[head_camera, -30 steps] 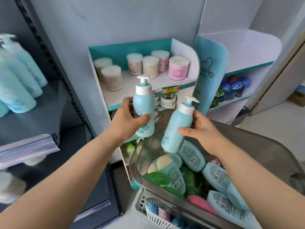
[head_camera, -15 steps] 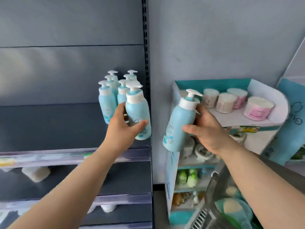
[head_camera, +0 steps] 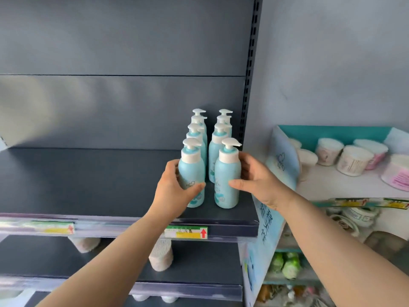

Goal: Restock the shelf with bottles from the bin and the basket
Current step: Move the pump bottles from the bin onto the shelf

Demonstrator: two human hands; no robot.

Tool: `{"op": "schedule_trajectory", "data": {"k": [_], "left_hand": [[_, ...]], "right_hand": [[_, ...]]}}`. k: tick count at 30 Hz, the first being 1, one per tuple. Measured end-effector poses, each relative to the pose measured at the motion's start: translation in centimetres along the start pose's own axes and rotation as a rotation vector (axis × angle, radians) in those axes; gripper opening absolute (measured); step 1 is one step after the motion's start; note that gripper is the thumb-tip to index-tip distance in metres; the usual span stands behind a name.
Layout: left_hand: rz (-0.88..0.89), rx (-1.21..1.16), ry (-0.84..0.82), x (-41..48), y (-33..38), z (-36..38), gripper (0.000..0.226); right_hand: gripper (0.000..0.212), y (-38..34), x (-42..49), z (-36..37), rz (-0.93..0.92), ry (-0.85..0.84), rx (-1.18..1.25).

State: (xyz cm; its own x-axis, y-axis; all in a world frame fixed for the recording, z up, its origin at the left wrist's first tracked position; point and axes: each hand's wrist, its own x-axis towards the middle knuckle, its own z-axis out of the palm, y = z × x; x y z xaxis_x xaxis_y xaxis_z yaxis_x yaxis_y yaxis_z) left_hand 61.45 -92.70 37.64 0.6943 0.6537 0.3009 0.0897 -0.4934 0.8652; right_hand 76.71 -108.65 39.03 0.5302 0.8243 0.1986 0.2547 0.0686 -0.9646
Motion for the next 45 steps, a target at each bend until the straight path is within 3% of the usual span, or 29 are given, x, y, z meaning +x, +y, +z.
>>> {"op": "schedule_trajectory", "data": {"k": [3,9,14,22,36,39,41,43,45], "left_hand": [[0.007,-0.052,-0.107,0.4,-0.7,-0.4,0.058],[0.003,-0.037,-0.315,1.2,-1.8,-1.8,0.058],[-0.009,0.049,-0.288,2.1,-2.3,-1.2,0.060],[-0.050,0.127,-0.281,2.3,-2.4,-0.8,0.059],[-0.089,0.120,-0.282,1.6,-2.4,-1.1,0.066],[0.134,0.215,-0.001,-0.3,-0.9,-0.8,0.078],[0.396,0.214,0.196,-1.9,0.9,-0.2,0.068],[0.609,0.179,0.213,-3.4,2.7,1.4,0.056],[0.707,0.131,0.075,-4.7,4.2,4.3,0.050]], "right_hand": [[0.075,0.4,-0.2,0.6,0.014,0.015,-0.101],[0.080,2.3,-1.0,3.3,0.082,0.276,-0.372],[0.074,2.4,-0.5,3.2,0.099,0.176,-0.273],[0.069,1.9,-0.1,4.2,0.118,0.250,-0.516],[0.075,2.2,-0.7,3.9,0.151,0.231,-0.521],[0.085,1.9,-2.0,3.2,0.106,0.296,-0.558],[0.082,1.6,-3.4,2.4,0.049,0.371,-0.675],[0.075,1.4,-5.1,1.2,-0.001,0.427,-0.784],[0.071,1.5,-7.2,-0.4,-0.026,0.447,-0.860]]}}
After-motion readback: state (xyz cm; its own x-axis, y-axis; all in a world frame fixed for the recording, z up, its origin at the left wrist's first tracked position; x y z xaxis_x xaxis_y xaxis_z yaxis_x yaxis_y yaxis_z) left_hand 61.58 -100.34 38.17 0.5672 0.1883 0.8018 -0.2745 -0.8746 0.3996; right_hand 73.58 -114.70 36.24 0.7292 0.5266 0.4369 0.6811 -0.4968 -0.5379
